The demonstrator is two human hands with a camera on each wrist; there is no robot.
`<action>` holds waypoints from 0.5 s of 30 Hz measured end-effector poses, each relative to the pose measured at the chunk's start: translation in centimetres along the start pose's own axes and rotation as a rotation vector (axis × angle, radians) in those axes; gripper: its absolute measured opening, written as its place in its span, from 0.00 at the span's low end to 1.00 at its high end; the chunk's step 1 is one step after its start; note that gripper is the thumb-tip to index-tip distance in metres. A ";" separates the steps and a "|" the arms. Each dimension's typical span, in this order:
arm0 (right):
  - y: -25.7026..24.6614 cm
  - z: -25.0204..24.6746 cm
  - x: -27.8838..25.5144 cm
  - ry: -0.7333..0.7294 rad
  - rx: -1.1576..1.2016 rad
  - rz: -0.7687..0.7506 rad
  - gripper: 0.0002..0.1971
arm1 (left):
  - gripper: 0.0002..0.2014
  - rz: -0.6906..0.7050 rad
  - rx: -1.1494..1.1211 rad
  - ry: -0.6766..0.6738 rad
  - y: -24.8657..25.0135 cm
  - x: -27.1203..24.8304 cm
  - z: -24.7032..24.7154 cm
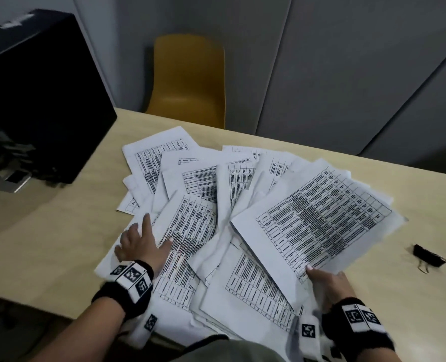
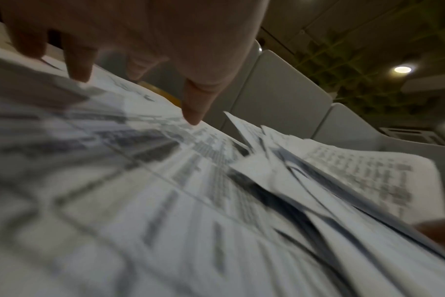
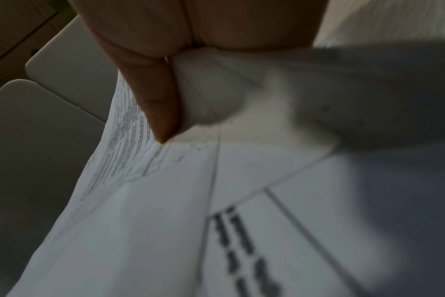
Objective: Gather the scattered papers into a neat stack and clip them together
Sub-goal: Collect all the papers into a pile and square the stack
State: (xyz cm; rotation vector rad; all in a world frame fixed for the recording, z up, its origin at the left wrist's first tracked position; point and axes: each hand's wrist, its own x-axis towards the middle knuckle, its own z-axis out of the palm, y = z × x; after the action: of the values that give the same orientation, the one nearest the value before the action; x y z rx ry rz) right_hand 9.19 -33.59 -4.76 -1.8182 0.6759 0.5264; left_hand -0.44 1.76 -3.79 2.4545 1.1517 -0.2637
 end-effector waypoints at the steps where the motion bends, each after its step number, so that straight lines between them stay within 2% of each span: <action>1: -0.3 0.1 -0.6 0.003 -0.011 0.009 0.19 | 0.40 0.004 -0.034 0.037 -0.3 1.0 -0.6; 5: 0.0 0.2 -0.4 -0.014 0.004 0.000 0.18 | 0.32 0.068 -0.232 0.038 0.3 5.0 -2.5; 8: 0.0 0.1 -0.7 -0.009 -0.005 0.039 0.16 | 0.29 -0.048 -0.398 0.004 1.7 7.2 -3.5; 12: 0.0 0.0 -0.8 -0.005 0.015 0.071 0.14 | 0.29 -0.137 -0.406 -0.019 2.9 8.7 -3.7; 15: -0.2 0.0 -1.0 -0.026 0.037 0.085 0.18 | 0.23 -0.140 -0.412 -0.045 2.6 9.2 -3.4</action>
State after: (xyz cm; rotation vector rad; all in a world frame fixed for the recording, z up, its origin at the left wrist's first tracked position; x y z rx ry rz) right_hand 8.56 -33.32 -3.96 -1.7512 0.7430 0.5890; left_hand 7.42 8.11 -3.08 2.0059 1.2219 -0.1069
